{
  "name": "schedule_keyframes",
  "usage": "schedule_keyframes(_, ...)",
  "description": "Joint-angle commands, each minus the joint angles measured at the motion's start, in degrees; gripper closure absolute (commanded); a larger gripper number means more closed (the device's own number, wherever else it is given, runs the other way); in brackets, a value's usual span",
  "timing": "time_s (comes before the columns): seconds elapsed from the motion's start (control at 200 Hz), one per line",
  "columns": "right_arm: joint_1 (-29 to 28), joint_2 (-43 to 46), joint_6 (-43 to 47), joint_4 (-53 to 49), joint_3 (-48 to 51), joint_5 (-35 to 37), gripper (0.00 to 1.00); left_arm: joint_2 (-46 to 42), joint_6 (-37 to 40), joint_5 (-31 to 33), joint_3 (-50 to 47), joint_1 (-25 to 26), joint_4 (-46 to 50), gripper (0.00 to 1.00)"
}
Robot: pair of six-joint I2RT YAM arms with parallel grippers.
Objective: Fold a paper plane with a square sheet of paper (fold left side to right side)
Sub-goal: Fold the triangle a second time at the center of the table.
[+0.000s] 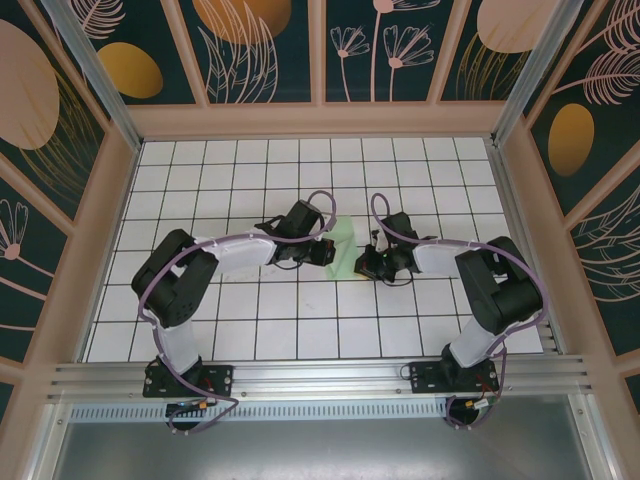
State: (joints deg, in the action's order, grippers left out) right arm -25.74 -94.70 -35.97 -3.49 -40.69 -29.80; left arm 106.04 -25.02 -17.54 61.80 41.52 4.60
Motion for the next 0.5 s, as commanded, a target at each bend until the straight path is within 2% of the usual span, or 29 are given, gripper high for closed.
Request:
schedule_keyframes(0.0,-0.9,-2.0,1.4,-3.8,-0.2,2.1,0.98,1.4,2.1,1.0,0.4,-0.4,1.8,0.96)
schedule_keyframes(0.49,-1.3,-2.5,1.9,-4.3,-0.4,2.1,0.98,3.3,3.3,1.7,1.8,-2.0,1.6,0.96)
